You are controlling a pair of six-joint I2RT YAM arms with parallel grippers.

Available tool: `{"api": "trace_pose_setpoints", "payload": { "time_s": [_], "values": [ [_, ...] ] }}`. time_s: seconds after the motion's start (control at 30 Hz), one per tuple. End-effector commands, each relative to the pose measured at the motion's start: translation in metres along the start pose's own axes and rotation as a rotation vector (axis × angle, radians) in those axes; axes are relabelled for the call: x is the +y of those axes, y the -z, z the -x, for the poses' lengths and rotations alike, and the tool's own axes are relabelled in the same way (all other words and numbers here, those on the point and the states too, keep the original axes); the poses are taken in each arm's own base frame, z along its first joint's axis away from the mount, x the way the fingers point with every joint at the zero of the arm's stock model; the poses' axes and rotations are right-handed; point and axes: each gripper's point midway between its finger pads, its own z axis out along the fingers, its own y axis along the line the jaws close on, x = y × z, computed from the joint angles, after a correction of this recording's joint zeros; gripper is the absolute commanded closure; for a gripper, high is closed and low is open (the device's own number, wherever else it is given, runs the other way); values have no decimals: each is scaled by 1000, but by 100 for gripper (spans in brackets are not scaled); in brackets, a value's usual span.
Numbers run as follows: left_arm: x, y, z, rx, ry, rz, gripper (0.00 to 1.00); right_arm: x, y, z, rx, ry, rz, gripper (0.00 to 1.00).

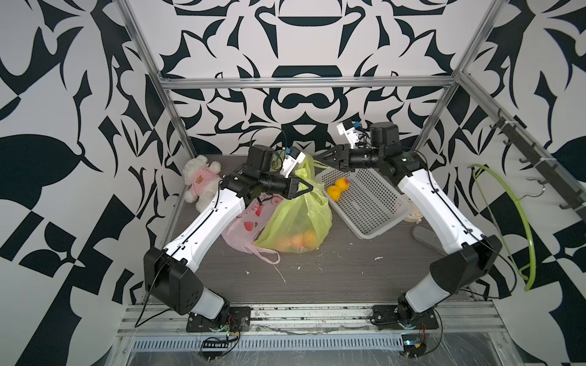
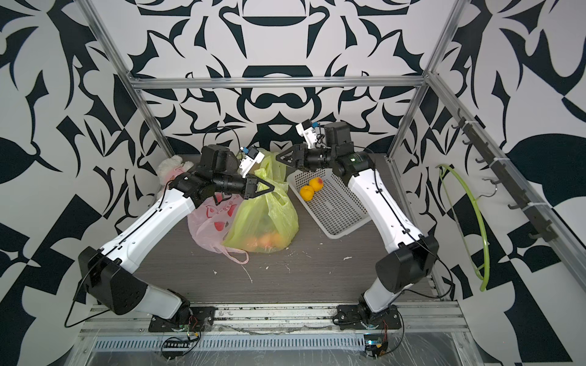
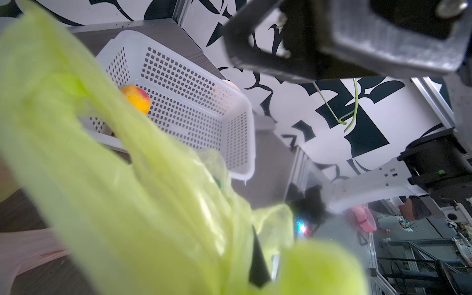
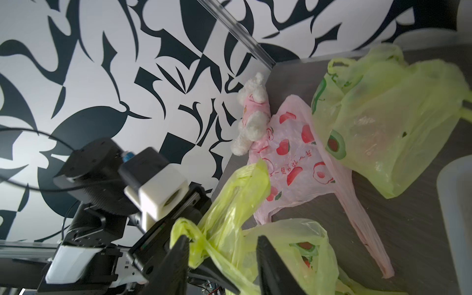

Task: Place the peach into a plastic bag & tie a knot
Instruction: Cross the plastic bag at the center of the board.

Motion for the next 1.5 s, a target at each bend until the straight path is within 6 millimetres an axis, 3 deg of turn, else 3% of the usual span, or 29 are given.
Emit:
{"api": "trace_pose_setpoints", "payload": {
  "time_s": [0.0,0.27,0.5,0.6,0.8,1.0,1.27,1.47],
  "values": [
    [-7,4,-5,18,-7,-28,100,20,-8,7,12,-6,71,48],
    [-6,2,-6,31,0,-38,100,13,-39,16,42,-96,180,46],
    [-5,0,-8,43,0,-41,100,19,-49,28,37,-136,289,47],
    [-5,1,-9,44,2,-38,100,19,-50,27,44,-135,293,61],
    [-3,2,-10,44,3,-21,100,25,-41,27,35,-111,292,100],
    [9,3,-16,41,23,16,99,32,-21,22,14,-68,245,100],
    [38,10,-14,-13,82,102,99,38,6,3,-34,-15,139,100],
    [72,19,4,-134,159,254,100,46,-3,-44,-40,55,31,100]
  ]
}}
